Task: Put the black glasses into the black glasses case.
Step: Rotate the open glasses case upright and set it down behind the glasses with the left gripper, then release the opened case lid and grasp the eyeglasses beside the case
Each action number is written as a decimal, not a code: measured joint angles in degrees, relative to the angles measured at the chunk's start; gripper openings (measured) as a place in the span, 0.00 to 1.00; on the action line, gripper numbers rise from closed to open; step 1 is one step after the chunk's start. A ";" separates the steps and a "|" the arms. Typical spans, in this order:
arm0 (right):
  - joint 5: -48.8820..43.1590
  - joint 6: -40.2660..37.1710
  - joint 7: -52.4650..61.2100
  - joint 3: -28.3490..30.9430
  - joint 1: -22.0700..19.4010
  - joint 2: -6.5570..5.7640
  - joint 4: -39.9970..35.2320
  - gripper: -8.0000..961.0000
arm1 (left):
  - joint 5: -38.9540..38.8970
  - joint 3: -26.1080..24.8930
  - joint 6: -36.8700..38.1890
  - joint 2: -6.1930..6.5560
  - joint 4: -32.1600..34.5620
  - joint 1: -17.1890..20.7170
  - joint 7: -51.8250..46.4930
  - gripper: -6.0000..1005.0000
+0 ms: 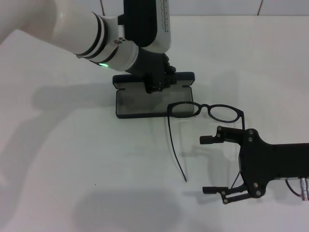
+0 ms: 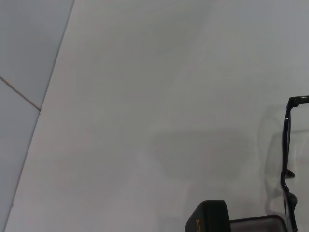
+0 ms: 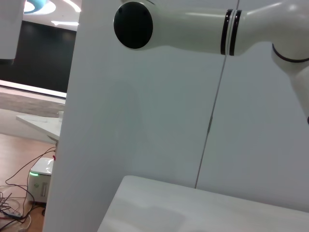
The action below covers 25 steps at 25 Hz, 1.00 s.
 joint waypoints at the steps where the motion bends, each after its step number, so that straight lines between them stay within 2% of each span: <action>1: 0.00 0.00 0.00 0.00 -0.01 -0.01 0.03 0.89 | 0.11 0.11 0.03 0.00 0.00 -0.10 -0.05 0.32; 11: 0.01 0.76 0.19 0.00 0.16 0.16 0.11 0.89 | -3.81 -2.07 1.91 0.18 1.54 -0.18 -1.27 0.35; 13: 0.02 1.13 0.32 0.00 0.32 0.22 0.11 0.89 | -6.55 -3.62 3.18 0.25 1.29 0.07 -0.87 0.36; 16: 0.21 1.21 0.38 0.37 0.41 0.24 0.13 0.89 | -14.23 -7.86 5.21 0.21 1.06 1.85 2.29 0.44; 17: 0.24 1.22 0.38 0.76 0.41 0.28 0.15 0.89 | -19.07 -9.94 6.31 0.17 0.74 3.24 4.86 0.47; 18: 0.25 1.23 0.37 1.55 0.42 0.35 0.16 0.89 | -19.07 -9.94 6.31 0.17 0.74 3.24 4.86 0.50; 19: 0.22 1.26 0.39 2.26 0.39 0.38 0.18 0.89 | -24.77 -11.68 7.18 0.16 -0.02 4.82 7.81 0.53; 20: 0.20 1.28 0.51 3.34 0.35 0.42 0.23 0.89 | -36.17 -14.44 8.43 0.18 -2.91 7.94 13.71 0.54; 21: 0.19 1.29 0.86 4.68 0.33 0.44 0.30 0.89 | -40.40 -15.28 8.72 0.21 -4.28 8.92 15.87 0.55; 22: 0.22 1.30 1.25 5.78 0.30 0.45 0.33 0.89 | -50.05 -16.97 9.47 0.21 -9.02 11.51 21.40 0.55; 23: 0.25 1.31 2.09 7.37 0.31 0.58 0.32 0.89 | -52.77 -17.26 9.71 0.20 -10.52 12.33 23.00 0.56; 25: 0.30 1.32 3.82 10.31 0.43 0.90 0.10 0.89 | -63.04 -17.91 10.81 0.15 -16.70 15.31 28.94 0.58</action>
